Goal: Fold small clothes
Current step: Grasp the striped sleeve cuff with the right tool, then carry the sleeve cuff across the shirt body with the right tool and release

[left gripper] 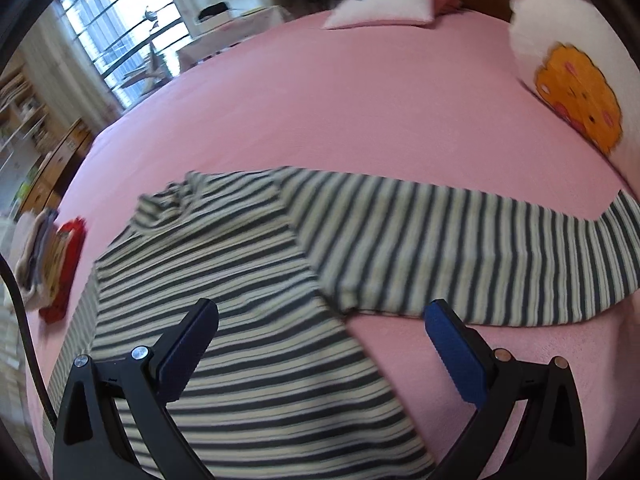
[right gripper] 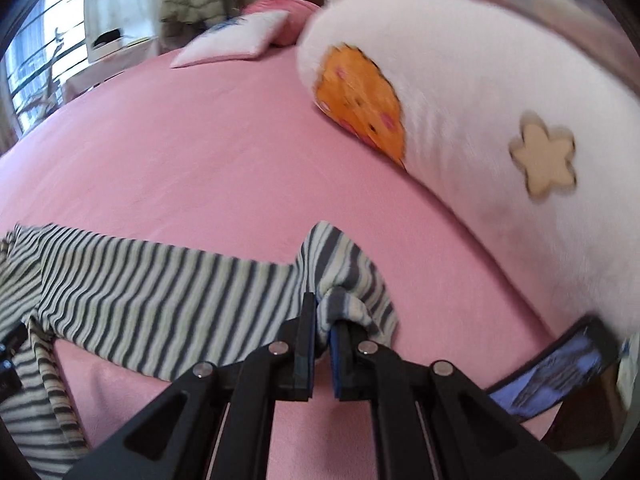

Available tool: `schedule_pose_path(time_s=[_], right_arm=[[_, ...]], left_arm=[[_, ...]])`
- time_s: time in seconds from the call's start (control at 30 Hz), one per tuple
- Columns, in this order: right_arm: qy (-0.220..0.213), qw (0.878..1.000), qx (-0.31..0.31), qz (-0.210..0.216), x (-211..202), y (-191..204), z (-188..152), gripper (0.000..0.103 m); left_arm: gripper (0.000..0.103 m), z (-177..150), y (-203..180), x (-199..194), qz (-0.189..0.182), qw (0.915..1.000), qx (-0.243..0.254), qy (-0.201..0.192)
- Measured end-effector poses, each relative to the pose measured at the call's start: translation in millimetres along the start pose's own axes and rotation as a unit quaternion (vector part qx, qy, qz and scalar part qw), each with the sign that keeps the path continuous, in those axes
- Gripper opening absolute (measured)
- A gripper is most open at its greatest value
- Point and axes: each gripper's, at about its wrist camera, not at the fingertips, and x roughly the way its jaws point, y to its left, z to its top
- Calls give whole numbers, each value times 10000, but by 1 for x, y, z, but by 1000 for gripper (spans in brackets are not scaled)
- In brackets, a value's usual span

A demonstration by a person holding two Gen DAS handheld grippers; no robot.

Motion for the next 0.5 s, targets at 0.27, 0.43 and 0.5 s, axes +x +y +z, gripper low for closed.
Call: schedule_pose_path(time_s=[0.27,0.43,0.5], right_arm=[[-808,9834,-1429,775,-61,94,28,5],[-1401,9522,-2382,1301,-103,187,28,5],[-1496,9414,-2650,1455,-111,225,22,5]], left_arm=[[103,-7,96,-43,493,9941,-963,-3],[103,-25,167,-55,730,9874,-1407,-22],[103,-35,193,-54,805,9849,-1535,-5]])
